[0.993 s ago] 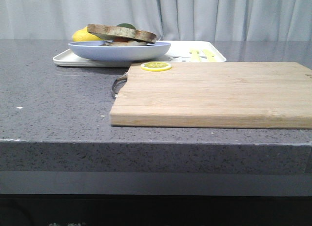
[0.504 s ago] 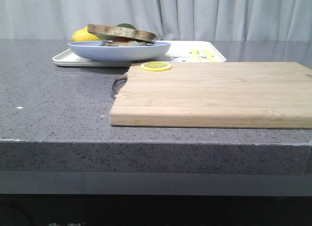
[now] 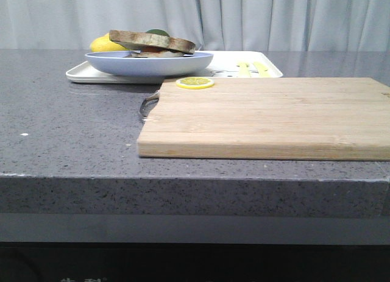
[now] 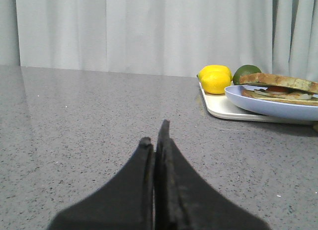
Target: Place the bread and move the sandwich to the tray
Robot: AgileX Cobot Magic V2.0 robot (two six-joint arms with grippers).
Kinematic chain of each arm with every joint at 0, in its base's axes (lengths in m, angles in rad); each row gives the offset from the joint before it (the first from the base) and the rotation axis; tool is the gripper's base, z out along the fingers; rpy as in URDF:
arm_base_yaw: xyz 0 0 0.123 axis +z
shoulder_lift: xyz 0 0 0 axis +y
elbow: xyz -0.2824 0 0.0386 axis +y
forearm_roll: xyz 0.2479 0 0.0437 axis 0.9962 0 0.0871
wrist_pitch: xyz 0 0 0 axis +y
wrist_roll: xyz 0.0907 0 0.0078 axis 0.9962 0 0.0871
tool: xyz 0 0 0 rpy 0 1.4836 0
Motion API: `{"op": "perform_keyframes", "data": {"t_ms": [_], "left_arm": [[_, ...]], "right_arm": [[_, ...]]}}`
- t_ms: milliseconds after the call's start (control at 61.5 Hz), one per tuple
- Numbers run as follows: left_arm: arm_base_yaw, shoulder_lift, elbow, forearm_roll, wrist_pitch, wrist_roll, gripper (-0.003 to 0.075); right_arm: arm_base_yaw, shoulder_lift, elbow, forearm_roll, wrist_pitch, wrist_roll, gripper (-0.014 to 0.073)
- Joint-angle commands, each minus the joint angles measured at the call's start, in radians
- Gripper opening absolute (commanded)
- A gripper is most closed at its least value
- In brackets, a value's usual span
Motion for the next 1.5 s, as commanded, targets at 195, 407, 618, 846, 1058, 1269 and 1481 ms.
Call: {"op": "perform_keyframes", "data": {"t_ms": [195,407,618,846,1058,1269,1481], "left_arm": [[0.006,-0.023,0.002,-0.007,-0.084,-0.008,-0.0020],[0.006,-0.023,0.002,-0.007,-0.084,-0.008,-0.0020],[0.006,-0.023,0.002,-0.007,-0.084,-0.008,-0.0020],[0.006,-0.023,0.002,-0.007,-0.084,-0.008,-0.0020],[0.006,-0.023,0.002,-0.007,-0.084,-0.008,-0.0020],[0.006,-0.023,0.002,-0.007,-0.084,-0.008,-0.0020],[0.006,-0.023,0.002,-0.007,-0.084,-0.008,-0.0020]], "right_arm": [[-0.004,0.003,-0.021,0.009,-0.064,-0.001,-0.0069],[-0.004,0.003,-0.021,0.009,-0.064,-0.001,-0.0069],[-0.004,0.003,-0.021,0.009,-0.064,-0.001,-0.0069],[-0.004,0.003,-0.021,0.009,-0.064,-0.001,-0.0069],[-0.110,-0.067,0.060,-0.022,-0.167,-0.005,-0.0069],[-0.331,-0.225,0.312,-0.023,-0.453,-0.027,-0.0069],[-0.436,-0.422,0.622,-0.016,-0.718,-0.027,-0.0069]]}}
